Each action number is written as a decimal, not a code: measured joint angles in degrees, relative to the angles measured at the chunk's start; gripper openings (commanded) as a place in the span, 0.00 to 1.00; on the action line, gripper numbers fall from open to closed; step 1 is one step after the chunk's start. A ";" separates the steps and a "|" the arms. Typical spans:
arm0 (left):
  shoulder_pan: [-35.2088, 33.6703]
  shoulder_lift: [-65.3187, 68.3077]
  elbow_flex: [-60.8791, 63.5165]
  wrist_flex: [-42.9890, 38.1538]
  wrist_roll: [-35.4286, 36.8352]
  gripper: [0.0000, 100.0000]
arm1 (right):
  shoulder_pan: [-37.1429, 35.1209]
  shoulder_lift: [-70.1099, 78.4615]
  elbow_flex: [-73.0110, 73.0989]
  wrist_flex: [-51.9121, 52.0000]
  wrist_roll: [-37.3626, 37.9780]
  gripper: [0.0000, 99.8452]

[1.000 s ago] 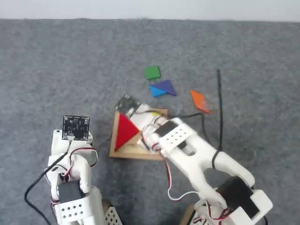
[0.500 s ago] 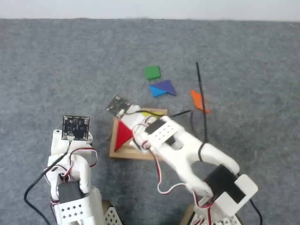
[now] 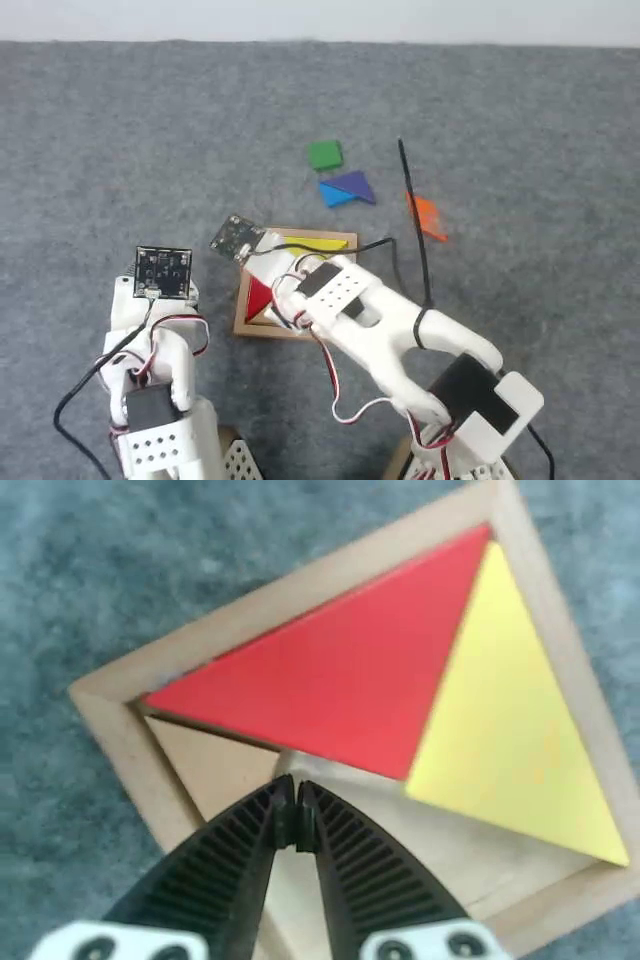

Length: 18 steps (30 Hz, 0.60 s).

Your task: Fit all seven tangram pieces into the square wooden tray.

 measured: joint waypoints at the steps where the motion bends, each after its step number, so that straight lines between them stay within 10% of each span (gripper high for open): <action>1: 0.00 0.00 0.00 0.00 0.00 0.01 | -0.62 0.00 0.00 0.00 0.00 0.01; 10: 0.00 0.00 0.00 0.00 0.00 0.01 | 0.00 -3.08 0.00 1.32 4.13 0.01; 18: 0.00 0.00 0.00 0.00 0.00 0.01 | 15.56 -15.12 0.00 5.63 4.48 0.01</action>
